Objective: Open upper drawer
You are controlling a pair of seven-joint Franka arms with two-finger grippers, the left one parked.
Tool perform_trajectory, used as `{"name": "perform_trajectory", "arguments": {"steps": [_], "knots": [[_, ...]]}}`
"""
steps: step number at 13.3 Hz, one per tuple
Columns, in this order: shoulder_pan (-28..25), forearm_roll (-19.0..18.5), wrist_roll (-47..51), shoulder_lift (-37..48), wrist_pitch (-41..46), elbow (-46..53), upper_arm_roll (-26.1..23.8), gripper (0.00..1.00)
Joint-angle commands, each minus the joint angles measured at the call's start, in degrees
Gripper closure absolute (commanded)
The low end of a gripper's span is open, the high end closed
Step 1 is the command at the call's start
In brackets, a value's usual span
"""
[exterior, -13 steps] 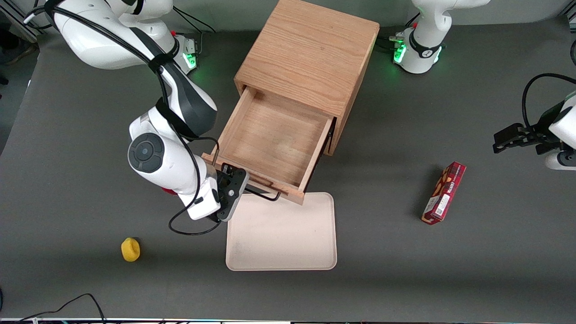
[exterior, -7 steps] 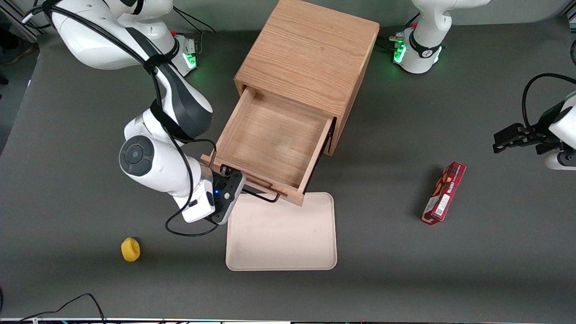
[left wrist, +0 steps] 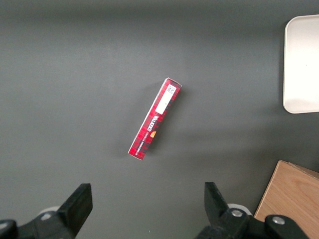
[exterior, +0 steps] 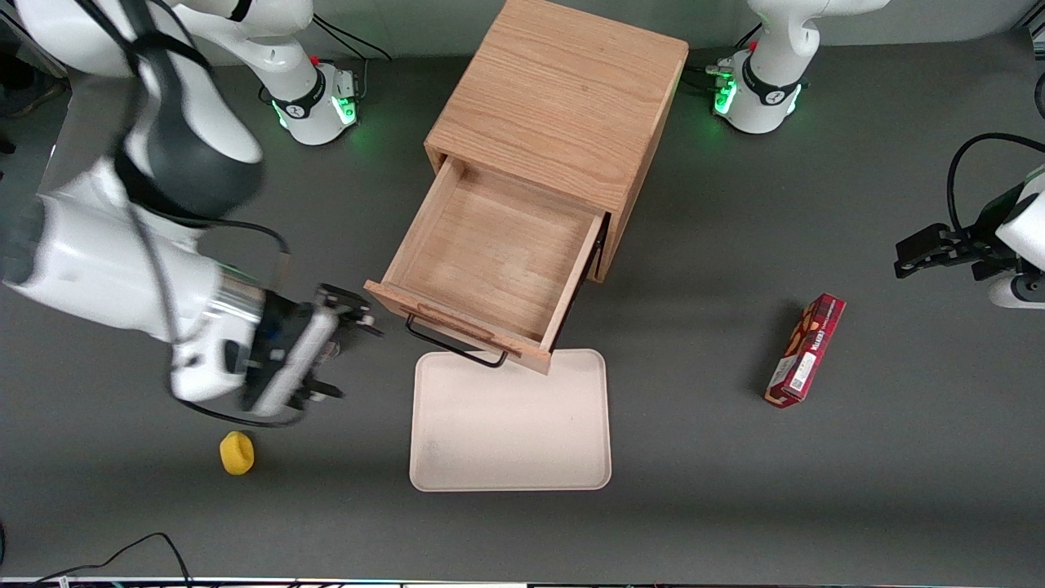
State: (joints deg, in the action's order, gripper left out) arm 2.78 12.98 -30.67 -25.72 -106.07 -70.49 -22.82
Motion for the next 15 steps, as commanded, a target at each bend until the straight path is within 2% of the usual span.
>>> {"name": "perform_trajectory", "arguments": {"steps": [1,3,5,6,11,15], "knots": [[1.5,0.7,13.7,10.3,9.1,-4.7,5.0,0.00],[2.9,-5.7,20.4,16.3,17.4,-8.7,7.2,0.00],[5.2,-12.2,24.8,21.6,19.8,-13.8,7.6,0.00],[6.3,-13.2,28.2,23.9,20.0,-16.3,7.8,0.00],[7.9,-13.1,31.8,26.1,11.9,-24.4,10.1,0.00],[7.9,-13.2,35.5,26.7,12.2,-24.5,10.0,0.00]]}}
